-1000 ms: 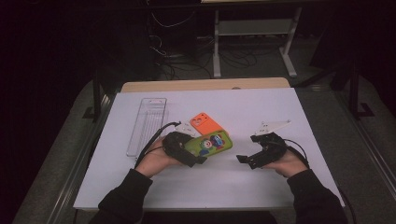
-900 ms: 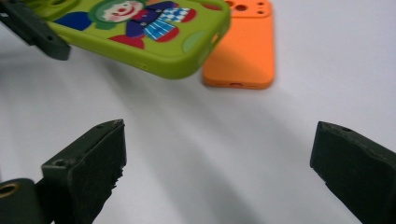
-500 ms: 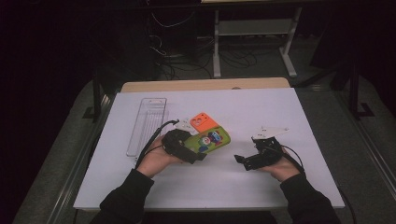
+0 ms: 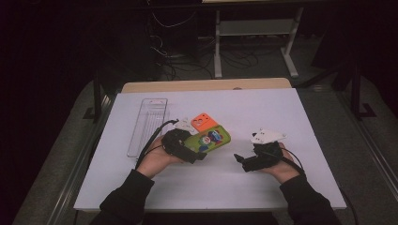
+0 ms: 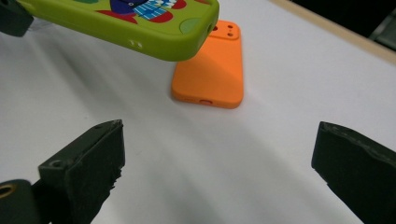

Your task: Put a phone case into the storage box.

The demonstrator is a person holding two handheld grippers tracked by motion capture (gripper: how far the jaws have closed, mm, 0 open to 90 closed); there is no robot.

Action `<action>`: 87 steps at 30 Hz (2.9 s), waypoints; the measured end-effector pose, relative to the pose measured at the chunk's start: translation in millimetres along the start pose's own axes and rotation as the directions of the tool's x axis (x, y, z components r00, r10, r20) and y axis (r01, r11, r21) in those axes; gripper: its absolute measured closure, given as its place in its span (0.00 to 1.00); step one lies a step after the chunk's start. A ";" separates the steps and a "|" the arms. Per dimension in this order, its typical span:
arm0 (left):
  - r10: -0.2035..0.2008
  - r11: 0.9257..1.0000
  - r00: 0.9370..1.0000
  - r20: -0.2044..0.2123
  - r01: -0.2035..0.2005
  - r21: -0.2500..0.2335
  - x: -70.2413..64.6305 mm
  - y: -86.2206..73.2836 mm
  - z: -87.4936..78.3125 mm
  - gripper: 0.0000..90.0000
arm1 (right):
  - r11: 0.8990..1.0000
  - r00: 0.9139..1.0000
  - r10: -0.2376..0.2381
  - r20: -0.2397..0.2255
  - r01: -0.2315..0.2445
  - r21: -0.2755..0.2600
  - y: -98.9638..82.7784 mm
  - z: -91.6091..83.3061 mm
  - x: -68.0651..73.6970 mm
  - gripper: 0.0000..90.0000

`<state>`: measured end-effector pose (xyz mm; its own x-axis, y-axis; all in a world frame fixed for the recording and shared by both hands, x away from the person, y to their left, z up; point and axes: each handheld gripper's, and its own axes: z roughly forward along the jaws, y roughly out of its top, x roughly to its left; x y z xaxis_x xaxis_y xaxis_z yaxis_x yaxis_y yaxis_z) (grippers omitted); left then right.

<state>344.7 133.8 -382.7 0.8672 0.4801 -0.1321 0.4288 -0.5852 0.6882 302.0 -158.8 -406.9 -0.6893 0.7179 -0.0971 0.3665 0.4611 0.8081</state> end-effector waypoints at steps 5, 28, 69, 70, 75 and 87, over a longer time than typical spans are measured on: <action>-0.019 1.000 1.000 -0.002 0.019 -0.015 -0.5 -0.4 -0.1 0.17 | 0.998 0.997 -0.070 0.039 0.070 -0.005 2.0 -0.1 6.0 0.02; 0.010 1.000 1.000 0.000 -0.010 -0.007 -0.4 -0.2 0.8 0.17 | 0.905 0.882 -0.424 0.204 0.422 0.056 3.2 3.7 33.4 0.03; 0.019 1.000 1.000 0.004 -0.019 0.001 -2.8 0.8 0.9 0.17 | 0.577 0.464 -0.784 0.413 0.790 0.208 -0.9 14.2 67.7 0.03; 0.017 1.000 1.000 0.006 -0.017 -0.001 -3.2 0.8 1.1 0.17 | 0.573 0.458 -0.784 0.420 0.794 0.203 -0.4 14.6 68.7 0.04; 0.033 0.999 0.999 0.010 -0.033 0.011 -4.0 1.6 0.8 0.17 | 0.524 0.400 -0.801 0.445 0.827 0.201 1.9 16.3 73.3 0.04; 0.025 1.000 1.000 0.016 -0.025 -0.004 -7.1 2.6 2.1 0.17 | 0.455 0.327 -0.828 0.456 0.867 0.203 8.2 28.3 84.9 0.10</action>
<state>340.2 127.5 -381.5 0.8817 0.4548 -0.1258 0.4057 -0.5946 0.6941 264.2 -79.3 -424.9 -0.2440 0.0910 -0.9655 -0.3043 0.9381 0.1654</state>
